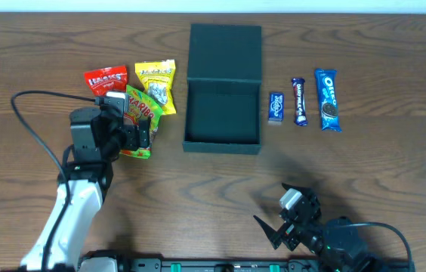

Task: Pack container
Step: 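Reach left gripper to the green Haribo bag and grasp it, then lift the Haribo bag with left gripper and lower into black box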

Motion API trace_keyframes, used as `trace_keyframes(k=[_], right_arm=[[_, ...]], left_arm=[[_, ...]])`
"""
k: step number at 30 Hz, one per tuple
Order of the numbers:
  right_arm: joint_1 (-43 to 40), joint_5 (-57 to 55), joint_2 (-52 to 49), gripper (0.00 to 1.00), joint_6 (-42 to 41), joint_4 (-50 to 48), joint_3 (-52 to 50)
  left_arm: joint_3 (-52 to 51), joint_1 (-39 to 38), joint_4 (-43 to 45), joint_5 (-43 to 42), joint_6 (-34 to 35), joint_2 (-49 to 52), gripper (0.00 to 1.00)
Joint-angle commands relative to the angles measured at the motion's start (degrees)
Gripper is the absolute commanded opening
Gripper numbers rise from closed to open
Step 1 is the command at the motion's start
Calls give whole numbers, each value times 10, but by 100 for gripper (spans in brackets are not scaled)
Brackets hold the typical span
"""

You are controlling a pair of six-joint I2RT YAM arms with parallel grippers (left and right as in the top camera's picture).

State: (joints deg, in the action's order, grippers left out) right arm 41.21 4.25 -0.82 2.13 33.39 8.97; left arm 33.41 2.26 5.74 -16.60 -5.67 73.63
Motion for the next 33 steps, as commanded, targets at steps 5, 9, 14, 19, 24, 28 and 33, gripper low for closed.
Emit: trace_keyframes(k=[5,9,14,19,24,28,33], right_arm=[[5,-4,5,99,7,0,-3],[5,-4,5,99,7,0,-3],[5,-4,5,99,7,0,-3],[5,-4,5,99,7,0,-3],[5,-4,5,99,7,0,-3],[5,-4,5,99,7,0,-3],[5,-4,5,99,7,0,-3]], left_arm=[[12,3,55,25,-1,103,99],[12,3,88,24,-1,150,94],[12,3,96,21,-1,194,88],[12,3,95,20,0,214,56],[12,3,94,20,17,216,22],[12,3,96,20,41,214,6],[12,3,94,4,89,190,6]])
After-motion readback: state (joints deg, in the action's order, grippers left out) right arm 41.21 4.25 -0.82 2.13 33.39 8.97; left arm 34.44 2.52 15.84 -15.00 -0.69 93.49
